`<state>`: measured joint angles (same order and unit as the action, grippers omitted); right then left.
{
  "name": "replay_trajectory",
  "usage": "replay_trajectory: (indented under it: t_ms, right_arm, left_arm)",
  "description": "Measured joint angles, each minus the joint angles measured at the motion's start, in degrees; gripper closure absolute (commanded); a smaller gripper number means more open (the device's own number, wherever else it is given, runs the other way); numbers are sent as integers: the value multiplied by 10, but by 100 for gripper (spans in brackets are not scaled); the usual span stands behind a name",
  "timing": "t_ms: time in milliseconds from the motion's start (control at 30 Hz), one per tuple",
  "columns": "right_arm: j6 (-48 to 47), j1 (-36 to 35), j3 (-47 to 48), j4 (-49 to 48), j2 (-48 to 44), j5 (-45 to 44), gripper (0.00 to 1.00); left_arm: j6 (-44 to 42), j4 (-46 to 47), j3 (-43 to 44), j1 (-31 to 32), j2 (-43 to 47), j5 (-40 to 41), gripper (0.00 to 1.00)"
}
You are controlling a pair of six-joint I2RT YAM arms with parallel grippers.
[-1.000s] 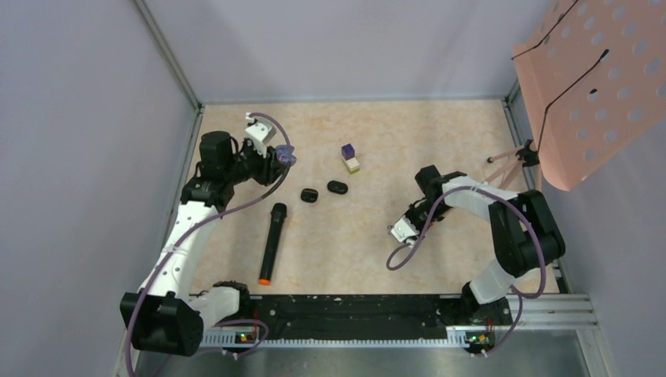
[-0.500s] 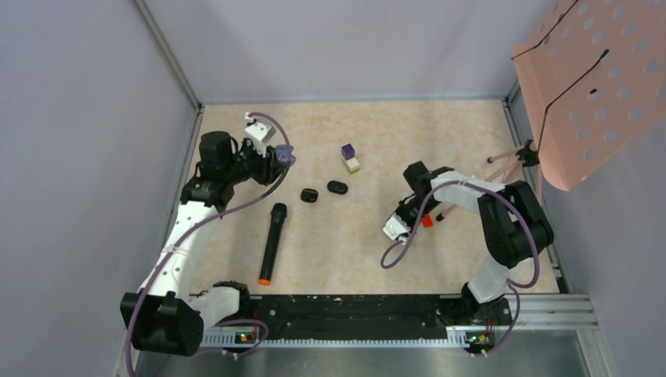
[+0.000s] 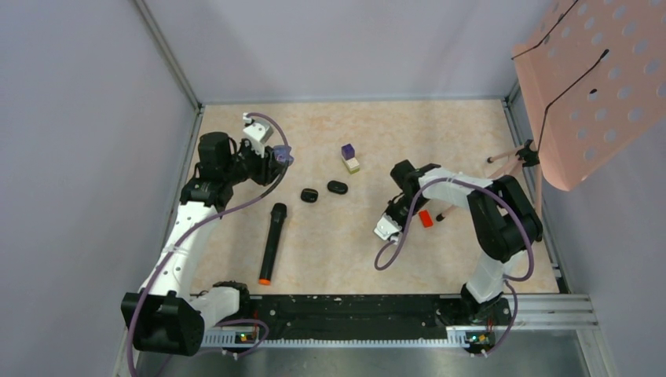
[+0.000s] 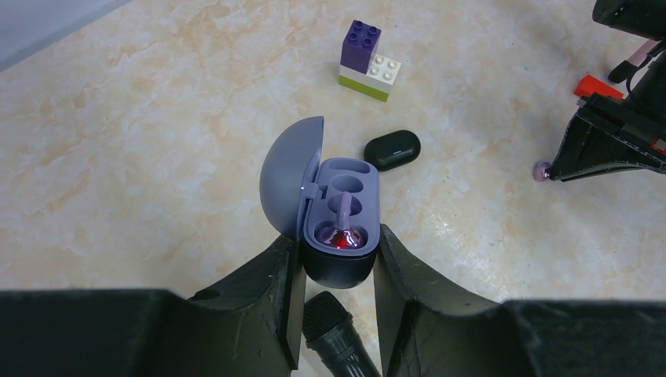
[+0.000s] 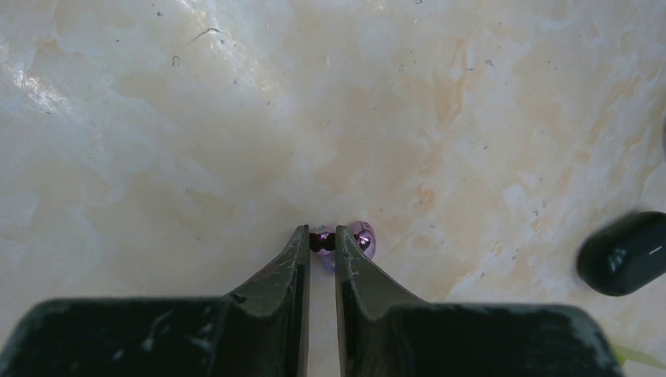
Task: Insert the wireless bluetooth earbuds into the charging case
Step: Pick up the earbud from the center of the board.
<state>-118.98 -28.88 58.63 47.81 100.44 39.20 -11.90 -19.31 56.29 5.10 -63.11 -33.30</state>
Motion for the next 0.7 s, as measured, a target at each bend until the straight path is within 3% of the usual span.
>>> replay_trajectory:
  t_ms: [133,233,300,367,533,633,700]
  right_arm:
    - [9,-6,21,21,6,-2,99]
    - [113,-16,64,40,11,2,100]
    - [257,-25,93,21,10,1,100]
    - [442,-36,114,-13,6,-19,87]
    - [836,-51,201,8,39,-111,75]
    - [974,-47,344,61,146,-132,75]
    - [1021,-41,377,60,189,-141,75]
  left_arm:
    - [2,0,-1,-2,0,0,100]
    - [5,0,0,-2,0,-1,100]
    - [9,0,0,-2,0,-1,100]
    - [12,0,0,-2,2,-2,100]
    - [18,0,0,-2,4,-3,100]
    - [25,1,0,-2,4,-4,100]
    - [30,4,0,-2,4,-6,100]
